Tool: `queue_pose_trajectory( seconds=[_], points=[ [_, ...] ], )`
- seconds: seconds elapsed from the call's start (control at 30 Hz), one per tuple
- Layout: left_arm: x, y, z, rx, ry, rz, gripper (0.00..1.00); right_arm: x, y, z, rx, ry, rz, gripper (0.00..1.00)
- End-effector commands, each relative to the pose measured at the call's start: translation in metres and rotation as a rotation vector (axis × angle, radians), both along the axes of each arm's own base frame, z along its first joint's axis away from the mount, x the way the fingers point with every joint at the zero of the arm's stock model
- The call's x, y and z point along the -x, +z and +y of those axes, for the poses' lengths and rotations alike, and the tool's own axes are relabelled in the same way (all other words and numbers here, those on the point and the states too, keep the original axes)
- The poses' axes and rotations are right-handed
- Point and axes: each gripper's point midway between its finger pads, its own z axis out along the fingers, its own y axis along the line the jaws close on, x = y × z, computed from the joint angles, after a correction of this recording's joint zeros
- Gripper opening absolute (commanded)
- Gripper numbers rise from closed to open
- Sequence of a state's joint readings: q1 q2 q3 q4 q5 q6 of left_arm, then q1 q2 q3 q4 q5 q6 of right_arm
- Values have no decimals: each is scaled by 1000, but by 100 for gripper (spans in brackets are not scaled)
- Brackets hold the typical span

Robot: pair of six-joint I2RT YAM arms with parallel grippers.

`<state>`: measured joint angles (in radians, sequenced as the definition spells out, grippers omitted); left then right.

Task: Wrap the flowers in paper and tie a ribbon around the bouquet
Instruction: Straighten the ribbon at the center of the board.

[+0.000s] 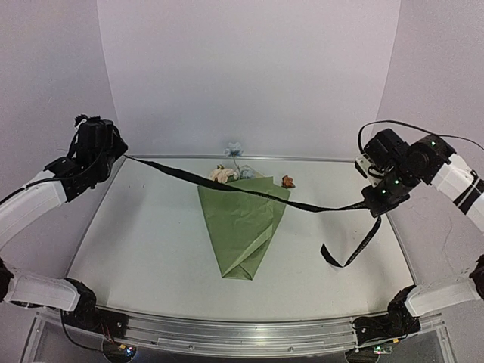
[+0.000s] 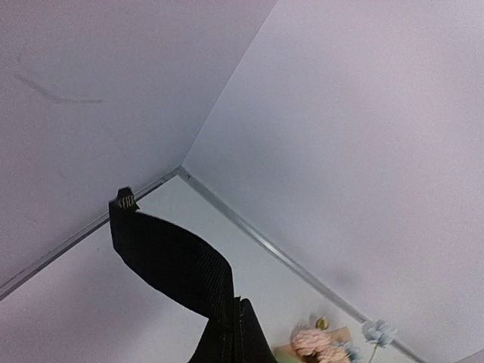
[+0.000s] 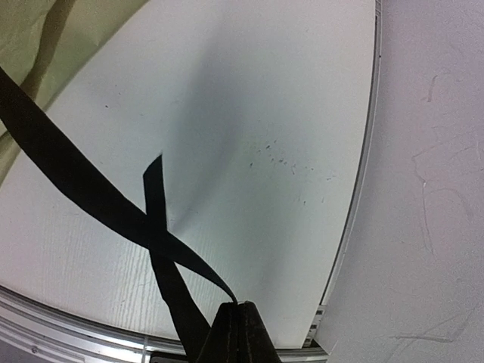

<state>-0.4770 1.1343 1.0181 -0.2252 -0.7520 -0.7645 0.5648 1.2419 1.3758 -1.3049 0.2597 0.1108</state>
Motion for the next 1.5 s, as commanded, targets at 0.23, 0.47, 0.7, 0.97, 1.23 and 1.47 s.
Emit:
queue_pose_trajectory(
  seconds=[0.23, 0.47, 0.7, 0.97, 1.23, 1.47],
  points=[
    [90, -225, 14, 143, 12, 503, 0, 24, -64, -35, 232, -71, 261, 0],
    [120, -259, 23, 227, 61, 558, 0, 41, -102, -33, 207, -136, 364, 0],
    [144, -275, 37, 239, 125, 603, 0, 57, -122, -26, 155, -161, 432, 0],
    [154, -282, 45, 242, 155, 606, 0, 63, -132, -44, 255, -189, 442, 0],
    [125, -275, 35, 201, 117, 551, 0, 9, -115, -48, 377, -177, 362, 6],
    [95, -268, 19, 154, 81, 562, 0, -8, -118, -40, 309, -210, 415, 6]
  ],
)
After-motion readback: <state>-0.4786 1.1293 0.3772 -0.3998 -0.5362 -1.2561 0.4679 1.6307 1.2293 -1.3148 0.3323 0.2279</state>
